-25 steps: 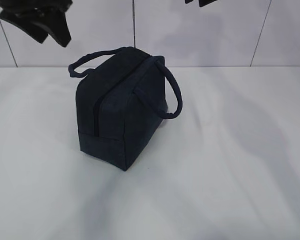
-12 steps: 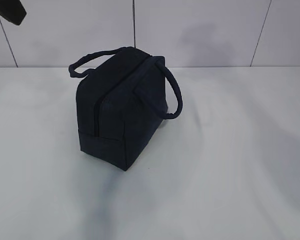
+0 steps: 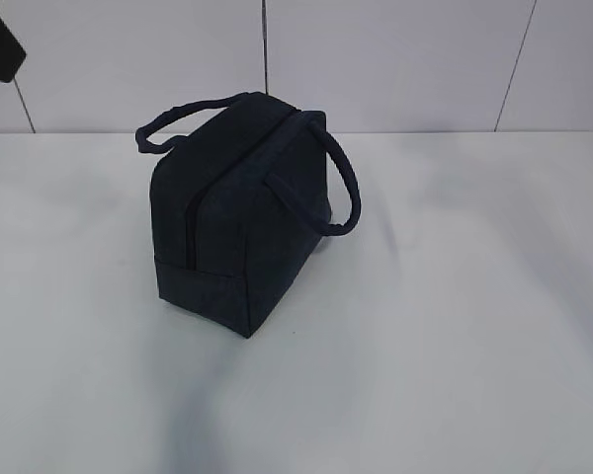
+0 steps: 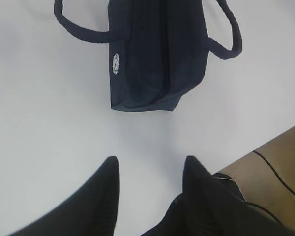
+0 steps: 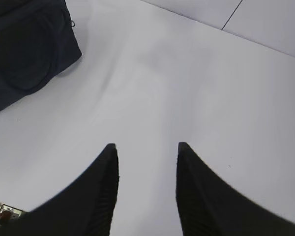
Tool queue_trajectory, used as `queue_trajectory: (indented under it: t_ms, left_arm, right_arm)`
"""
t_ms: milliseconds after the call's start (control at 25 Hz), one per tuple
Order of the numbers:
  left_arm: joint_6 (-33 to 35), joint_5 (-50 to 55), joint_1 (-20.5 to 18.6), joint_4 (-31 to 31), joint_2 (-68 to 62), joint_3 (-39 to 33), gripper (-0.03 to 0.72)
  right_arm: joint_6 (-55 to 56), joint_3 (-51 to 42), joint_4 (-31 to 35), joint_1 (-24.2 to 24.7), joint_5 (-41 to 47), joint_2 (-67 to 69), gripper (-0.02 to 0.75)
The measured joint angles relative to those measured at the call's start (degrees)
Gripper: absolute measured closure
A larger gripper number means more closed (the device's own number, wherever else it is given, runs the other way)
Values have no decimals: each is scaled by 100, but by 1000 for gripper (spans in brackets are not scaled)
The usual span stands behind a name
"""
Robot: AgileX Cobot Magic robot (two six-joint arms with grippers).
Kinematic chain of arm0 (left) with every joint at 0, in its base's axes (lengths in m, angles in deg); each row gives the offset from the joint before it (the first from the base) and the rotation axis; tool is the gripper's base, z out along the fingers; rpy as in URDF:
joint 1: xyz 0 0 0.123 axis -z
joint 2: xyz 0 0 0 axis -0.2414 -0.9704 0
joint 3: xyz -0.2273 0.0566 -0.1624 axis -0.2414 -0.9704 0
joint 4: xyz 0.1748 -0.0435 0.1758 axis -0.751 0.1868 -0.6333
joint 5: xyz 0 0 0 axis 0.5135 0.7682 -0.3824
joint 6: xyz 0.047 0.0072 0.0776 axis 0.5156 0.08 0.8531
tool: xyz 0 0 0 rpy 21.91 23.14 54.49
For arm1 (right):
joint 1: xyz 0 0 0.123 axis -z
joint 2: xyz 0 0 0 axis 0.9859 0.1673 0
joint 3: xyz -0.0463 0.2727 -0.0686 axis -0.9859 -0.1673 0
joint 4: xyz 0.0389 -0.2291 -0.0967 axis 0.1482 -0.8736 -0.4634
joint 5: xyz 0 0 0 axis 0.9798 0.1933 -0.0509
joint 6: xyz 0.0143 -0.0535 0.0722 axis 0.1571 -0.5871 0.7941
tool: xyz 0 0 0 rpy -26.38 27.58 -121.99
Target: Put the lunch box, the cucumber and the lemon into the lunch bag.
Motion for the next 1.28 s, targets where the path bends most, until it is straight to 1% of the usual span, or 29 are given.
queue_trajectory:
  t_ms: [200,320,600,720,880,1080,1280]
  left_arm:
    - [0,0,0,134,626,-313,386]
    - [20,11,0,155,1066,-525,389]
    - [344,22,0,132,2196,-1249,391]
    - [396,-141,0,132,2811,-1680,391]
    - [501,-371,0,123,3763,-2338,405]
    - [630,-524,0,111,4773,-3180,416]
    - [684,-697,10,111,5683,-3959,418]
  right_arm:
    - [0,-1200,-24,0,21,-1173,421]
    - [183,-1889,-24,0,21,-1891,421]
    - [616,-3137,-24,0,51,-3327,421]
    - [750,-3418,-24,0,64,-3826,421]
    - [776,-3567,-5,0,64,-4443,421]
    - [657,-3672,0,0,79,-4965,421]
    - [623,-4045,0,0,79,-5318,421]
